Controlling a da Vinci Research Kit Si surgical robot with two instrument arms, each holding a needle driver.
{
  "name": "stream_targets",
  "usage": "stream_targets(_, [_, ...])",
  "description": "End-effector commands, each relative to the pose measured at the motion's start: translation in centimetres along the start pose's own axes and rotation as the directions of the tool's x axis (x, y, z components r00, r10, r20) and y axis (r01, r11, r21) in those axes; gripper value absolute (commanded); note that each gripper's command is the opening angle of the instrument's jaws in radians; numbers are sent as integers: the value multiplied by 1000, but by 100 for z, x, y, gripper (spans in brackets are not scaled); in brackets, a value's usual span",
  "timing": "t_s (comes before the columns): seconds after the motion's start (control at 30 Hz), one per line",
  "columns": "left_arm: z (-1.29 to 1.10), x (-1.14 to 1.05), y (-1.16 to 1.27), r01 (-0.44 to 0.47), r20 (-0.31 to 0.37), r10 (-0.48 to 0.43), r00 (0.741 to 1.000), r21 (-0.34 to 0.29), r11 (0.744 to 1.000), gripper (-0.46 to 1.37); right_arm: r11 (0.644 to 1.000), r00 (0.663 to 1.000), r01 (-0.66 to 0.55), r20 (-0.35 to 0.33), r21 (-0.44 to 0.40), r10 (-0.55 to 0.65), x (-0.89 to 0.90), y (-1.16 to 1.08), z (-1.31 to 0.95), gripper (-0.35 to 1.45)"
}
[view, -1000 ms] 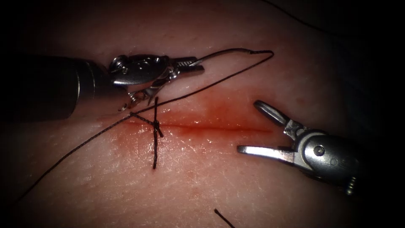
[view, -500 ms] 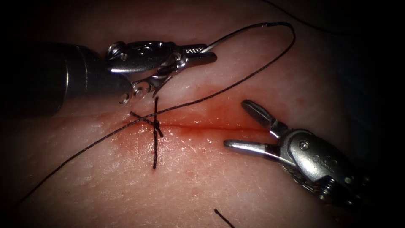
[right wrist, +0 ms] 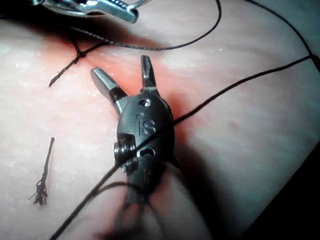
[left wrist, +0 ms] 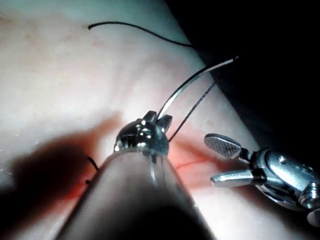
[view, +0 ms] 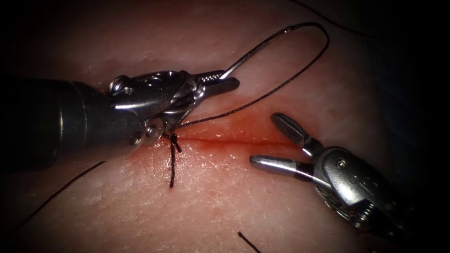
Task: Wound Closure
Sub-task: Pass the needle from the left to the right gripper
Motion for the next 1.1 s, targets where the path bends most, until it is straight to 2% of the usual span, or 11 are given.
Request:
stream_targets(0.03, [1, -2, 0, 19, 0, -19, 1000, -17, 1000, -35, 1000, 1000, -2, -6, 4, 2, 4, 1, -2, 98])
stream_targets(0.33, [-7, -17, 7, 151, -5, -151, 989, -41, 988, -35, 998, 998, -57, -2, -3, 57, 15, 7, -2, 98])
stream_targets(0.43, [-8, -24, 11, 196, -44, -199, 979, -75, 978, -35, 994, 994, -106, -2, -9, 106, 17, 7, 1, 100])
stream_targets(0.5, [-9, -28, 12, 200, -80, -208, 975, -101, 975, -35, 991, 991, -130, -2, -11, 130, 18, 7, 2, 100])
stream_targets(0.6, [-8, -35, 13, 201, -86, -210, 974, -102, 974, -35, 988, 988, -156, -1, -16, 156, 21, 7, 4, 107])
stream_targets(0.8, [-5, -54, 11, 216, -95, -226, 970, -103, 971, -35, 971, 971, -238, 1, -24, 238, 32, 5, 5, 108])
stream_targets(0.93, [-4, -69, 11, 233, -121, -248, 961, -125, 964, -35, 943, 943, -332, -3, -36, 332, 36, 3, 10, 108])
stream_targets(1.1, [-4, -72, 14, 248, -146, -269, 952, -145, 958, -35, 919, 920, -392, -8, -50, 392, 34, 3, 19, 114])
